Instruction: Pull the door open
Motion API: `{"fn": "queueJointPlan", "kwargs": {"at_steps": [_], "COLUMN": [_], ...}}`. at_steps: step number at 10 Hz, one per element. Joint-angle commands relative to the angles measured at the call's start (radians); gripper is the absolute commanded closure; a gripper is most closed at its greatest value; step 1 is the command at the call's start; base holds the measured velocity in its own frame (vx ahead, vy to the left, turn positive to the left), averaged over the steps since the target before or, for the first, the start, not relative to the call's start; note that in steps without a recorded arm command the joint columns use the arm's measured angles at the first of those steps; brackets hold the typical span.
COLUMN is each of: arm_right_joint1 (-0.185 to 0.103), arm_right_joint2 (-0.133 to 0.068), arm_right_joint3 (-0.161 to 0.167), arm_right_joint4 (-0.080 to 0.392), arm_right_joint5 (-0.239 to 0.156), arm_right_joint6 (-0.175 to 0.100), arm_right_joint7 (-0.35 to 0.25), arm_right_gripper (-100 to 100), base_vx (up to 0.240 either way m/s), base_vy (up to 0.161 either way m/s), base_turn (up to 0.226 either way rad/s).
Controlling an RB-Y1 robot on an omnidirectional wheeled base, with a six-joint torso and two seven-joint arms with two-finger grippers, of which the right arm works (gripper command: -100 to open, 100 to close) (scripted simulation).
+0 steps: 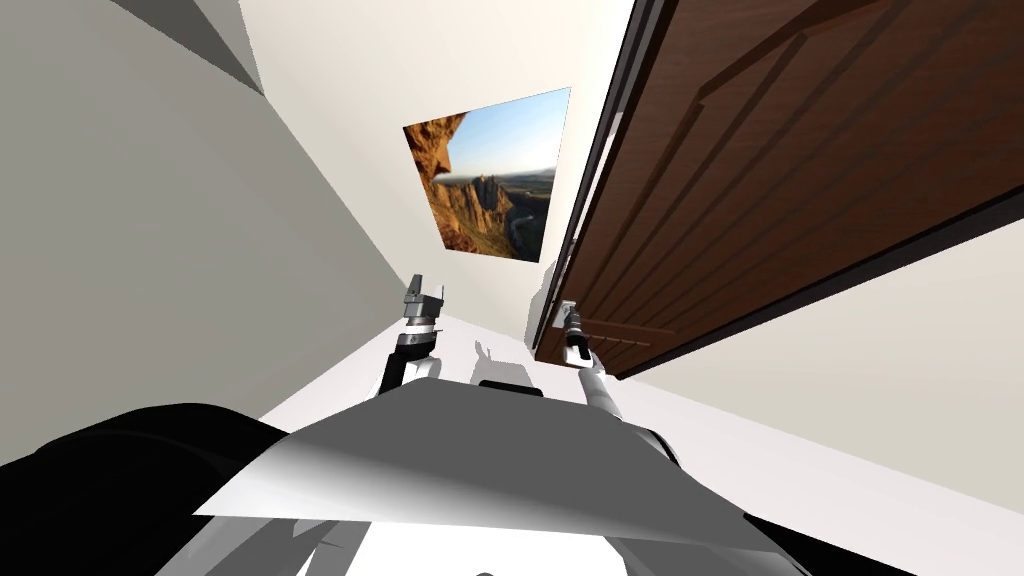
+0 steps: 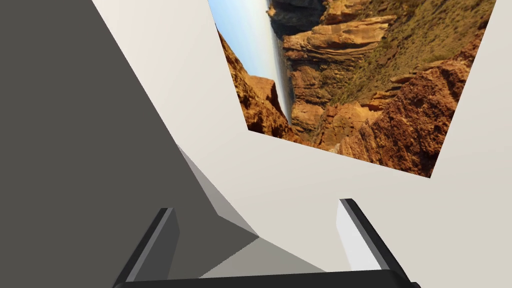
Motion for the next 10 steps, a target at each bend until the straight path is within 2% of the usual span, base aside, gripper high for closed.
{"fn": "queueJointPlan", "kwargs": {"at_steps": [1,2,3,4,5,6,7,8,9,10], "arm_right_joint1": [-0.007,-0.009,-0.009,-0.012,-0.012,-0.014,-0.017,-0.017,-0.019,-0.019], "arm_right_joint2": [-0.001,-0.006,-0.006,-0.012,-0.012,-0.017,-0.023,-0.023,-0.028,-0.028], "arm_right_joint3": [0.009,0.013,0.013,0.017,0.017,0.022,0.026,0.026,0.031,0.031], "arm_right_joint4": [0.000,0.004,0.004,0.008,0.008,0.012,0.016,0.016,0.020,0.020], "arm_right_joint5": [-0.032,-0.071,-0.073,-0.115,-0.115,-0.155,-0.185,-0.196,-0.235,-0.236], "arm_right_joint6": [-0.004,-0.004,-0.004,-0.005,-0.005,-0.005,-0.005,-0.005,-0.005,-0.005], "arm_right_joint7": [-0.042,-0.073,-0.083,-0.120,-0.125,-0.166,-0.189,-0.207,-0.242,-0.249], "arm_right_gripper": [100,100,100,100,100,100,100,100,100,100], "base_vx": [-0.062,-0.057,-0.045,-0.055,-0.046,-0.051,-0.080,-0.062,-0.054,-0.038], "base_vy": [-0.037,-0.029,-0.024,-0.028,-0.023,-0.031,-0.038,-0.028,-0.030,-0.026], "base_turn": [0.082,0.113,0.051,0.114,0.061,0.112,0.157,0.086,0.115,0.051]}}
